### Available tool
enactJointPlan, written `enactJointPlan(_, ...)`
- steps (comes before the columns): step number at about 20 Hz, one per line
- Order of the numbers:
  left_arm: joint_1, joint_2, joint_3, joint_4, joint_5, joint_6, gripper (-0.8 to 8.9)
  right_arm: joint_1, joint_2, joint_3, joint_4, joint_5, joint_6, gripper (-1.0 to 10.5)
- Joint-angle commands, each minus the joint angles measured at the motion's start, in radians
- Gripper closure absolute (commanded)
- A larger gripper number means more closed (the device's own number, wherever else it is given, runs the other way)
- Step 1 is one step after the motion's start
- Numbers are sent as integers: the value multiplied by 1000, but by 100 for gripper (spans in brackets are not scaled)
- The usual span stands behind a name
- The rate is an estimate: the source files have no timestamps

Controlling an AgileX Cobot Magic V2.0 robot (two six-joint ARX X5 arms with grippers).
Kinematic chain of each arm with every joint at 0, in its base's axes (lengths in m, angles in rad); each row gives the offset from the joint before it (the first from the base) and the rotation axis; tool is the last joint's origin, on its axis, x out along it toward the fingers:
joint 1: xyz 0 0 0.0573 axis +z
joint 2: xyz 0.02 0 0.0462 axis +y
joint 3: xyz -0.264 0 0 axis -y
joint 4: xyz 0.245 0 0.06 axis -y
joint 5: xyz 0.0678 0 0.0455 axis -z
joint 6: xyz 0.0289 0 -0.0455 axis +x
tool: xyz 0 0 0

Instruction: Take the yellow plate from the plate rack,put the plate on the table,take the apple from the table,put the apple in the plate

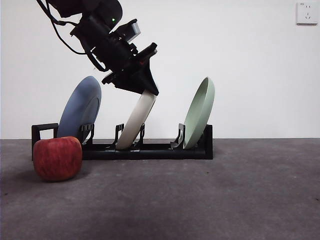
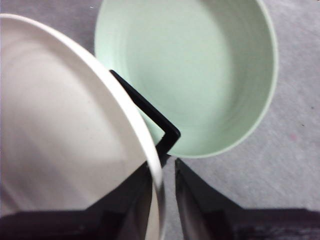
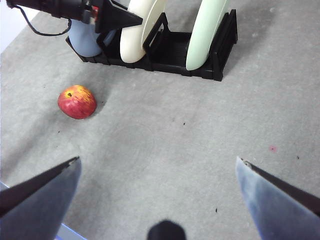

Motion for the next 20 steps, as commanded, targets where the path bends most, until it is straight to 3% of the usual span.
enactJointPlan(1, -3, 13, 1, -9, 32, 0, 826, 0, 2, 3, 5, -3, -2, 381)
enactJointPlan(9, 1, -10, 2, -16, 120, -77, 822, 0, 2, 3, 4, -3, -2, 381)
enactJointPlan(20, 5, -298, 2, -93, 129, -68, 822, 0, 2, 3, 6, -3, -3, 381)
